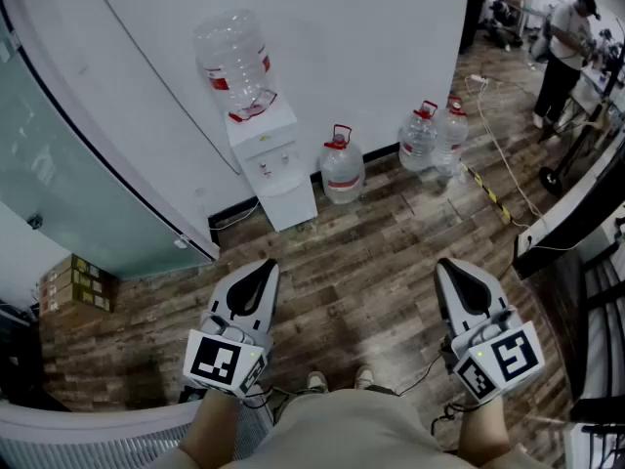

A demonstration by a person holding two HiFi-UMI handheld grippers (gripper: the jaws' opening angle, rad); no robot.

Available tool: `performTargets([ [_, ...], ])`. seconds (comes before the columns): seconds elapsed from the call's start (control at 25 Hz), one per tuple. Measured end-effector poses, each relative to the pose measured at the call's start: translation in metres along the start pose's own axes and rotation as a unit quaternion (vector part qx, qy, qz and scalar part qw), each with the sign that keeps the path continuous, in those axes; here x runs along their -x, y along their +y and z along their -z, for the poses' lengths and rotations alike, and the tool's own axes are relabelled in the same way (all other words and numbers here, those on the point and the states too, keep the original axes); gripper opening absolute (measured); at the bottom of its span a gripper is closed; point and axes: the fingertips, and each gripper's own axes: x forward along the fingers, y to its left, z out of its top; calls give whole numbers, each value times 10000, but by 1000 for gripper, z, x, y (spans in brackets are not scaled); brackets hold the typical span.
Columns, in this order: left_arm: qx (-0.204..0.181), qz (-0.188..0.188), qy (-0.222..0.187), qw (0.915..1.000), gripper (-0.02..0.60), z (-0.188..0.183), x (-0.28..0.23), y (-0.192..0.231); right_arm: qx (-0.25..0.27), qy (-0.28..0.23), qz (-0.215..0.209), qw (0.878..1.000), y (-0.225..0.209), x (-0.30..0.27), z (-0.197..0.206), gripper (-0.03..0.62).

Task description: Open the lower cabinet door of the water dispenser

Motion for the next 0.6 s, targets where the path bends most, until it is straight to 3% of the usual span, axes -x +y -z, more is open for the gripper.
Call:
performTargets([
  [0.16, 180, 10, 3, 9998, 6, 2, -5, -2, -49, -42, -134, 9999, -3, 1, -1, 6],
  [0.6, 122, -42, 96, 9999, 6, 4, -24, -34, -10, 53, -31, 10000, -44, 25, 15, 6],
])
